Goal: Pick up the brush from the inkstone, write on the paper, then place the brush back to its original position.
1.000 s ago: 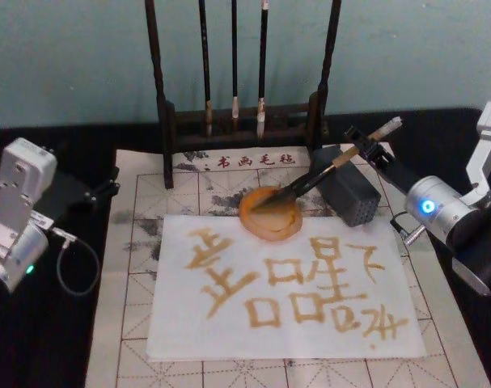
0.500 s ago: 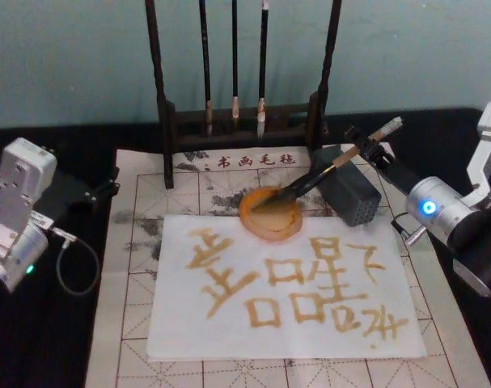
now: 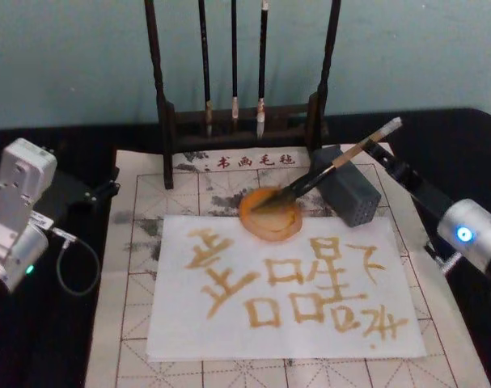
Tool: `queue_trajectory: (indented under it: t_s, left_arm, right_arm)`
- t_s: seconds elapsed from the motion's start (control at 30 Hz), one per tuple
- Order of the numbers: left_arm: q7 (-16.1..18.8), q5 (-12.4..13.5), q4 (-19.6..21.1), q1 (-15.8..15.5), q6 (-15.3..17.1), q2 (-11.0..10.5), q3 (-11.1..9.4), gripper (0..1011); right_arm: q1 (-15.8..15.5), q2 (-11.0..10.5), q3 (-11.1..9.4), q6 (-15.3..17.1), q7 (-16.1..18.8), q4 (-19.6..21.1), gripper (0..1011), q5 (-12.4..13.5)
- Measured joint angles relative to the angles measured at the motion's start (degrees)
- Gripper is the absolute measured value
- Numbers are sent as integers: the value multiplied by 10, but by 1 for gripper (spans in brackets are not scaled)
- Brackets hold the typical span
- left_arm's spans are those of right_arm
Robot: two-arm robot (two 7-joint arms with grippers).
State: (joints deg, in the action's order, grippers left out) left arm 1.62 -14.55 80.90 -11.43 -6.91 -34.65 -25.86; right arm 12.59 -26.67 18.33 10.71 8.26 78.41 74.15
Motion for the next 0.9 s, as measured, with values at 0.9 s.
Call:
queue_trajectory:
  t_s: [0.9]
  left_arm:
    - [0,0,0,0,0,0,0,1001]
  right_arm:
    - [-93,-110,72,-171,5,116,1000,-358]
